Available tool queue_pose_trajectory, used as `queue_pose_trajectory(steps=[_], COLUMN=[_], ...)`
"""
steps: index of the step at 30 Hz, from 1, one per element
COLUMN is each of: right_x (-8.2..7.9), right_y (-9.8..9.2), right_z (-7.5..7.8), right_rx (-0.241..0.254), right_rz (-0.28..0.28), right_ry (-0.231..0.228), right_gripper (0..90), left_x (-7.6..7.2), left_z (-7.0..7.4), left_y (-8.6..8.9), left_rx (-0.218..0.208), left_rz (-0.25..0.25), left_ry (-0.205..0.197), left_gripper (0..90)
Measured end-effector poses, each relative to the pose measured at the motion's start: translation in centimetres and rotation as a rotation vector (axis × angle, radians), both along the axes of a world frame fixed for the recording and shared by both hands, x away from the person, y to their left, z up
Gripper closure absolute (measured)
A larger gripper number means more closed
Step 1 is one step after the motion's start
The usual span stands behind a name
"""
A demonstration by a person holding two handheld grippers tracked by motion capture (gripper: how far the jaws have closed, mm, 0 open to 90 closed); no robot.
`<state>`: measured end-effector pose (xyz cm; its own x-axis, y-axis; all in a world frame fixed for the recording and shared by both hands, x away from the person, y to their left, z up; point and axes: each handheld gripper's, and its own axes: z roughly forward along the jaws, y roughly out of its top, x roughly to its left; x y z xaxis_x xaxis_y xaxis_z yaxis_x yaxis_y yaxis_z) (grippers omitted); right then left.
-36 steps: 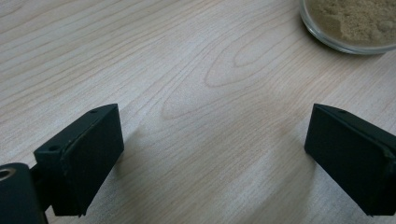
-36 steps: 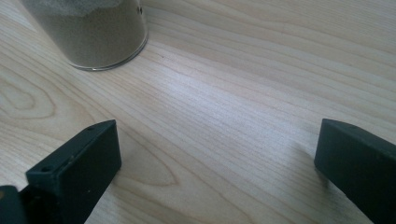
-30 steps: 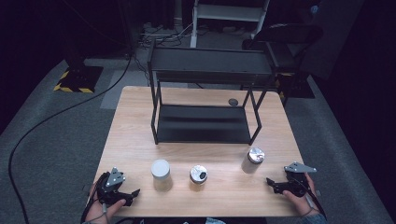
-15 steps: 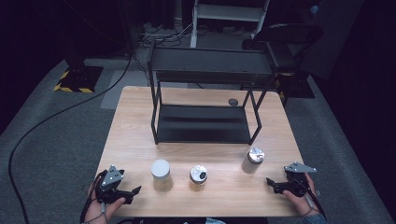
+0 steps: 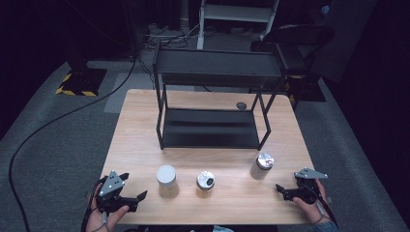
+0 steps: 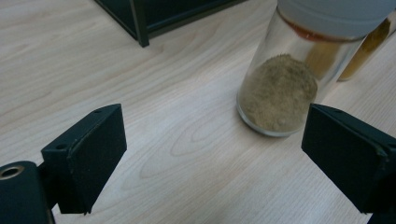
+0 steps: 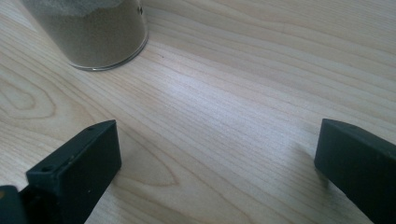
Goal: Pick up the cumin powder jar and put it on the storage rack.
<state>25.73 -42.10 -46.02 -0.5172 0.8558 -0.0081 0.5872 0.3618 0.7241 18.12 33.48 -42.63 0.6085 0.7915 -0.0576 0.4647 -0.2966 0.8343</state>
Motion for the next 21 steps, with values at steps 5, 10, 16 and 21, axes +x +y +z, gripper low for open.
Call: queue_pose_trajectory(steps=[5, 10, 16, 21], right_x=[0.00, 0.00, 0.00, 0.05], right_y=[-0.01, 0.00, 0.00, -0.03], right_z=[0.00, 0.00, 0.00, 0.00], right_rx=[0.000, 0.000, 0.000, 0.000], right_rz=[0.001, 0.000, 0.000, 0.003], right_ry=[0.000, 0.000, 0.000, 0.000], right_gripper=[0.1, 0.1, 0.1, 0.1], left_x=[-0.41, -0.60, -0.72, -0.68], left_z=[0.06, 0.03, -0.11, -0.14], left_y=[0.42, 0.59, 0.47, 0.18], left_rx=[-0.039, -0.074, -0.099, -0.112], left_rz=[-0.007, -0.024, -0.040, -0.051], left_ry=[-0.024, -0.042, -0.063, -0.075], left_gripper=[6.3, 6.2, 6.1, 5.9])
